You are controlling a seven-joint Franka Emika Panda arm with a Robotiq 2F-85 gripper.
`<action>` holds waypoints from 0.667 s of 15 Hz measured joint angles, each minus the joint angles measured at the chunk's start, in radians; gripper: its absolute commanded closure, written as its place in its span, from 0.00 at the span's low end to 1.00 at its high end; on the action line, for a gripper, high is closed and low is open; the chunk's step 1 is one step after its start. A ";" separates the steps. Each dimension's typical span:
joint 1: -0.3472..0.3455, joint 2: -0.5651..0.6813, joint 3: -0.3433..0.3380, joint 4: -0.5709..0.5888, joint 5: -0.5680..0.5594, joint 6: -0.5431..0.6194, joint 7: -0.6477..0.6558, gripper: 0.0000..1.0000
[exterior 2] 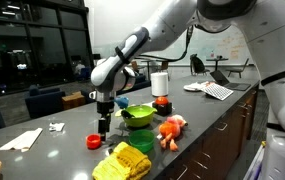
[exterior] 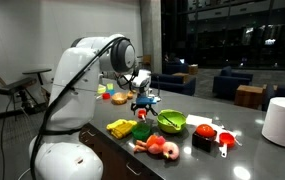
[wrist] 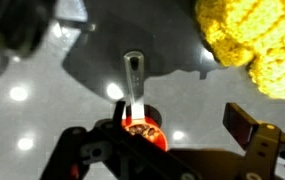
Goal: Pick up the orange measuring cup and pour its contents into the lime green bowl
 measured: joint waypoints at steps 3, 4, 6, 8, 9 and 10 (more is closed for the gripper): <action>0.001 0.041 -0.002 0.017 -0.055 0.027 0.028 0.00; 0.001 0.053 -0.003 0.027 -0.062 0.028 0.029 0.00; 0.000 0.078 -0.003 0.050 -0.065 0.028 0.029 0.00; 0.000 0.104 -0.003 0.074 -0.065 0.028 0.028 0.00; -0.001 0.116 -0.003 0.086 -0.065 0.028 0.028 0.00; -0.001 0.129 -0.003 0.097 -0.065 0.028 0.028 0.00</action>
